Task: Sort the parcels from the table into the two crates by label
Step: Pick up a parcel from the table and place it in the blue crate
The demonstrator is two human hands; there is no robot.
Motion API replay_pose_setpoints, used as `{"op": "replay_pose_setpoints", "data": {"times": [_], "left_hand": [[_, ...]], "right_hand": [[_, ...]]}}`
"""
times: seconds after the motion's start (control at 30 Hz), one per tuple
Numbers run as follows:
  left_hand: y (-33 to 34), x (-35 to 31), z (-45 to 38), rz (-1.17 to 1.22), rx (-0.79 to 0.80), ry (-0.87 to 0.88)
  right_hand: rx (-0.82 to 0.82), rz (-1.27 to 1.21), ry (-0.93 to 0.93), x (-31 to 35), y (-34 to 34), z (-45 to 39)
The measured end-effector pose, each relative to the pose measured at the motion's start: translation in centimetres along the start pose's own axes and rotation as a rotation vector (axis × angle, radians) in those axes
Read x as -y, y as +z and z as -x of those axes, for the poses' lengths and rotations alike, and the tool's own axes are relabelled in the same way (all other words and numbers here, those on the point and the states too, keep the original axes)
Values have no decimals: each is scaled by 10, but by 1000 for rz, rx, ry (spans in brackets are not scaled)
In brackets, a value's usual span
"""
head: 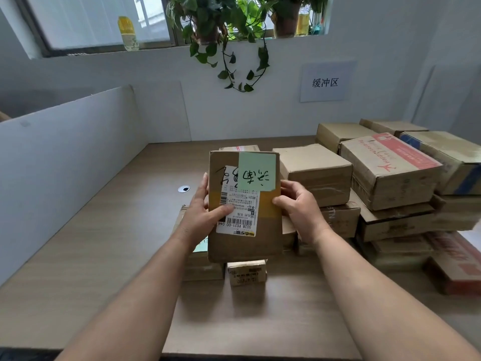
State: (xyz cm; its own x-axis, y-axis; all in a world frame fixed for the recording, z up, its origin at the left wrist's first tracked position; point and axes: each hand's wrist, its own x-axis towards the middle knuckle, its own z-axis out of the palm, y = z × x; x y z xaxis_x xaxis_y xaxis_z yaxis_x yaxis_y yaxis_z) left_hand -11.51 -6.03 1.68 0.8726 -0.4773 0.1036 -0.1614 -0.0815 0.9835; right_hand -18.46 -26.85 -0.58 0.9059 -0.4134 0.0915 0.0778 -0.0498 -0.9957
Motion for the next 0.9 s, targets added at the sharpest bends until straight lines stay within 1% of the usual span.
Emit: {"op": "replay_pose_setpoints", "data": {"times": [0.1,0.23,0.3,0.53,0.7,0.8,0.9], "left_hand": [[-4,1,-1,5,-95,-30],[-7,10,1,31,-122,-65],[-8,12,5,23,-121,-67],[-21,9,15,-14,-127,-44],[-32,18,36,-25,-205,-94],[-40,23,52,-33,-257,-111],[-49,29,68,-61,-281,-130]], "right_hand": [[161,-88,23,2,-4,0],[361,-69,108,3,-7,1],[396,-81,139,1,-9,3],[408,-73,219,-24,-3,11],[570,-51,257,-28,9,19],[620,-46,230,-34,23,20],[647,-82,260,-42,42,20]]}}
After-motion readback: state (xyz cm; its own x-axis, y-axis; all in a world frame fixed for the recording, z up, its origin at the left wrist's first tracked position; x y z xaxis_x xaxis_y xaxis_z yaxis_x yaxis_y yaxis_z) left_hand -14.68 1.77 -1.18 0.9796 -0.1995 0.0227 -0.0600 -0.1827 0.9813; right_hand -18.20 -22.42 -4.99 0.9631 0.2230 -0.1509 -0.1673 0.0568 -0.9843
